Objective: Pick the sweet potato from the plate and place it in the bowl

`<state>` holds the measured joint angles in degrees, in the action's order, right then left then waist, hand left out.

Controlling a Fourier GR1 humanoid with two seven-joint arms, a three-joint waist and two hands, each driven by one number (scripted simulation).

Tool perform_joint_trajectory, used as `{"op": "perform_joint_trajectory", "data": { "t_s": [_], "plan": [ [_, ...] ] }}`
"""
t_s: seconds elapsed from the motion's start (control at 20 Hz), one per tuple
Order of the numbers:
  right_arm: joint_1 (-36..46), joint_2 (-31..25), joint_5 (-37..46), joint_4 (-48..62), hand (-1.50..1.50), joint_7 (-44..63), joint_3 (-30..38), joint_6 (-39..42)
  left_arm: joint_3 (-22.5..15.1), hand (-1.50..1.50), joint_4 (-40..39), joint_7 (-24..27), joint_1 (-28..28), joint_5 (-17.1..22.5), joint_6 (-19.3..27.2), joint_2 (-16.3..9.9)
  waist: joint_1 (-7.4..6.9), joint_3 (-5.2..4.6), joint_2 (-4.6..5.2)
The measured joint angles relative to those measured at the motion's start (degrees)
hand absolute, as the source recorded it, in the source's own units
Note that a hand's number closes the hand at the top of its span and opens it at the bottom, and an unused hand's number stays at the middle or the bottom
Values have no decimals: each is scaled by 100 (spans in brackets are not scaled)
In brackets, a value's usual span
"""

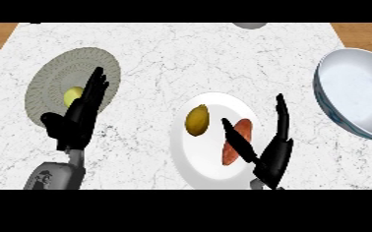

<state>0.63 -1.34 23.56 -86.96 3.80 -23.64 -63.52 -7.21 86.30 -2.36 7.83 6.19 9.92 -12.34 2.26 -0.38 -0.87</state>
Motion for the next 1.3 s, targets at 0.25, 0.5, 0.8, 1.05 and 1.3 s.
{"op": "perform_joint_trajectory", "data": {
  "t_s": [0.25,0.5,0.8,1.05,1.3],
  "plan": [
    [-525,82,1149,-288,-150,935,44,-43,-120,0,83,-120,24,-117,99,82,-2,-15,19],
    [-856,118,1996,-871,-150,2257,79,396,-155,0,96,-43,-58,-144,79,107,-56,-18,44],
    [-885,132,2802,-1579,-150,4169,100,1593,-210,0,153,-116,5,-197,109,157,-127,-9,67],
    [-710,133,3482,-2122,-150,5684,-116,2705,-192,0,199,-189,62,-207,102,166,-181,8,72],
    [-609,128,3948,-2628,-150,6383,-548,3337,-209,0,138,-172,69,-234,52,239,-199,23,75]
  ]
}}
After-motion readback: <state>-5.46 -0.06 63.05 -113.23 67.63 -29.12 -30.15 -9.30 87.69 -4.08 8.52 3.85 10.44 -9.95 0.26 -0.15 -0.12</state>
